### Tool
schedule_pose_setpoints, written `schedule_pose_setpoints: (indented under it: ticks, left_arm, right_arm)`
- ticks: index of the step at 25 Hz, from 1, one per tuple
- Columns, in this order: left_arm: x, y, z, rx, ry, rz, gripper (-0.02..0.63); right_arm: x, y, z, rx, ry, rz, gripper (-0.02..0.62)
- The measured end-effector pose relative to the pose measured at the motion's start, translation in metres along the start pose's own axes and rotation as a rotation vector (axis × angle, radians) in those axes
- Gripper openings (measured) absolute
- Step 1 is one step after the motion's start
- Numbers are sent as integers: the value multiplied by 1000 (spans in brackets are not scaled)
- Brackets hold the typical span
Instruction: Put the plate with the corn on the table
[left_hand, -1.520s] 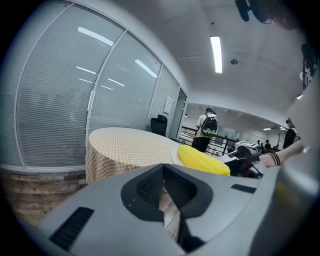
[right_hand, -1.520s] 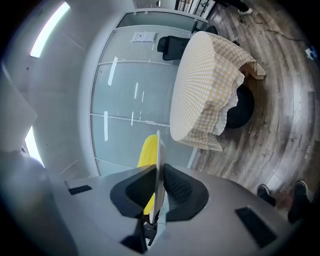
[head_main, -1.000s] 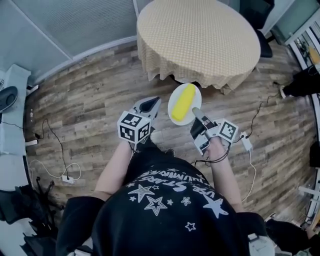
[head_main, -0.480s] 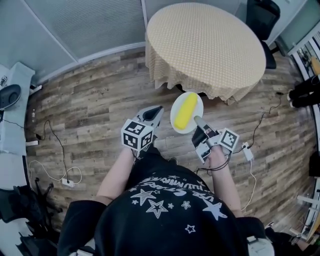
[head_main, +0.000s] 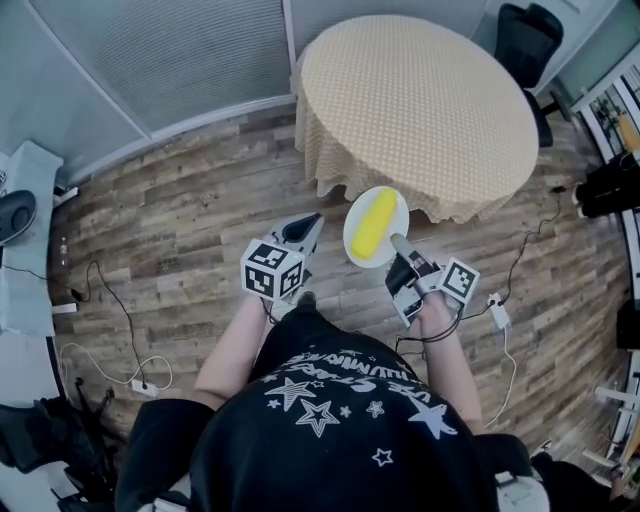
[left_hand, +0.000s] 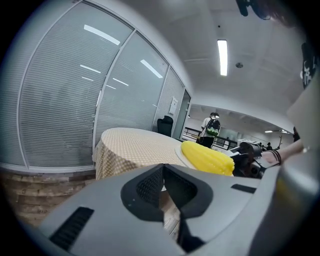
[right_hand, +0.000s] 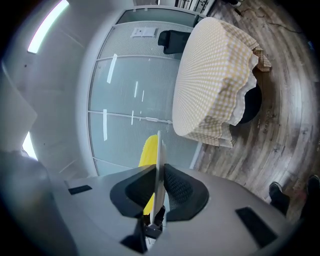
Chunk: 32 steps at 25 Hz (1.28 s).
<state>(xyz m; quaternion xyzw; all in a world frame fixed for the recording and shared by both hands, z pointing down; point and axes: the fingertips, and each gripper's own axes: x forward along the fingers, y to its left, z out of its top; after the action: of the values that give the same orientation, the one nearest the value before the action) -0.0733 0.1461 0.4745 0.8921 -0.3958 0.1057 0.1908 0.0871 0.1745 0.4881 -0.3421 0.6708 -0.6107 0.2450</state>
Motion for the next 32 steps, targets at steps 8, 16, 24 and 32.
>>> schedule_pose_setpoints:
  ticks: [8, 16, 24, 32]
  left_arm:
    - [24, 48, 19, 12, 23, -82, 8]
    - [29, 58, 19, 3, 31, -133, 8]
    - [40, 79, 12, -27, 58, -135, 8]
    - [74, 108, 39, -29, 32, -48, 8]
  right_arm:
    - [58, 6, 14, 16, -54, -25, 48]
    - [62, 7, 19, -9, -113, -40, 48]
    - [87, 2, 28, -32, -106, -46, 48]
    - [130, -11, 70, -26, -27, -38, 48]
